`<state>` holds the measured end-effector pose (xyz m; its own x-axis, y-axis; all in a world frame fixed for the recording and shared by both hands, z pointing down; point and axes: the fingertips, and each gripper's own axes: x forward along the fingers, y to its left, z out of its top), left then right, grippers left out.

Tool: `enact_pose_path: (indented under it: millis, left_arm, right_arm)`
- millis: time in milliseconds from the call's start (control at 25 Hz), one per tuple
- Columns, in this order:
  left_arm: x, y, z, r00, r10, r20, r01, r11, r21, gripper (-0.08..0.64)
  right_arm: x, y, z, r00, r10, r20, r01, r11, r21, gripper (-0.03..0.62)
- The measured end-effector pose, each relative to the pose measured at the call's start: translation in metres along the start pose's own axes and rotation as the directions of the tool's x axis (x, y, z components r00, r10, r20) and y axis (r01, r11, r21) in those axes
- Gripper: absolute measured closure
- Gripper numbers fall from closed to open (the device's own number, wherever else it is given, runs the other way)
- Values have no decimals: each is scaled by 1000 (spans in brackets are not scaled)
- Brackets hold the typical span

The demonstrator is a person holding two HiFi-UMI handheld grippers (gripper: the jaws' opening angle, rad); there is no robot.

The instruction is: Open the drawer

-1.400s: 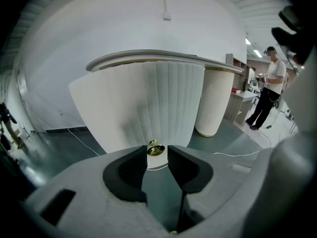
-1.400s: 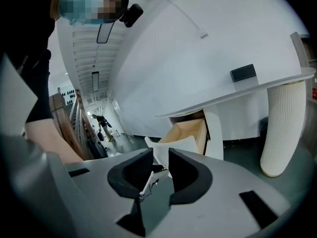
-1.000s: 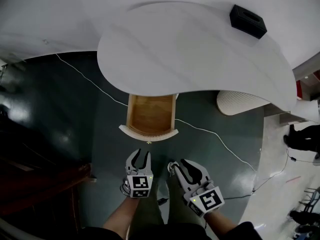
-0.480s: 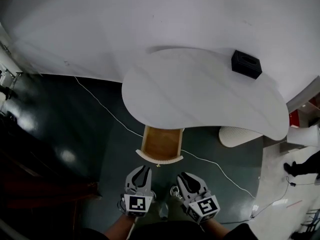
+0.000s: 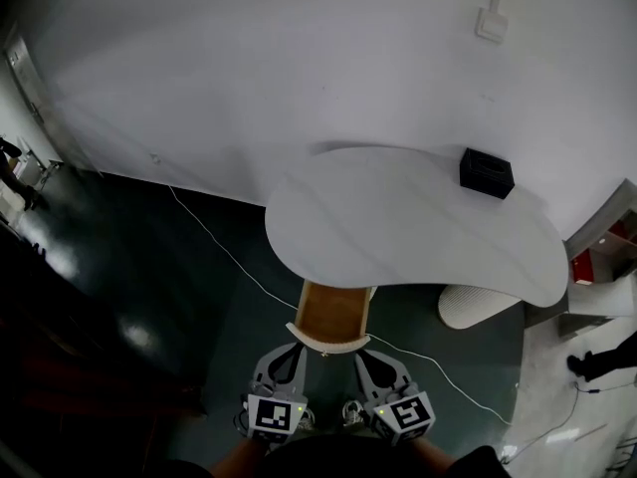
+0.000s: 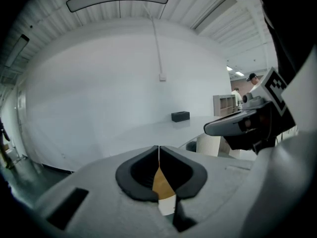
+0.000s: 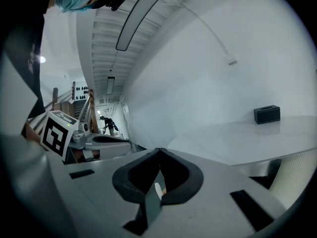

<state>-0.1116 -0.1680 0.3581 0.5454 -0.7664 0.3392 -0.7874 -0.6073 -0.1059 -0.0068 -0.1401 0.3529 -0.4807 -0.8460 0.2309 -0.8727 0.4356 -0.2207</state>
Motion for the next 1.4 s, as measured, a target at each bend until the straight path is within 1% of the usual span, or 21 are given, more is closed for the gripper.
enact_pose_path:
  millis: [160,280,400,520,640,840,920,1080,1400]
  left_arm:
    - [-15,0,18,999,-9,35,8,1000,12,541]
    - [-24,-3,33,997,-16,75,15,1000,25,541]
    - [-31,-3,42,995,-14,101,12,1000,22,541]
    - [-40,0,45,994,-13,105,11,1000,20,541]
    - [-51,2,42,994,-7,106,6,1000,12,541]
    - [-57,10,33,996,1,92,2,999,-36,541]
    - [-59,14,30,996,6,89,-3,999,-36,541]
    - [-60,18,26,996,17,86,-15,1000,-26,541]
    - [-60,23,24,995,23,95,-20,999,-39,541]
  right_arm:
    - [-1,5,21,999,8,54,-6,1000,-29,589]
    - [-2,11,33,998,25,61,-22,999,-43,589]
    - [-3,12,39,997,18,77,-16,999,-31,591]
    - [-4,15,44,995,17,102,-16,1000,-13,591]
    - [-7,17,42,996,6,93,-3,999,-38,591]
    - [-5,16,40,998,-14,65,17,999,-49,591]
    - [-3,18,42,997,-12,81,16,999,-44,591]
    - [0,20,35,999,-23,34,25,997,-66,591]
    - [2,27,32,999,-27,31,29,998,-63,591]
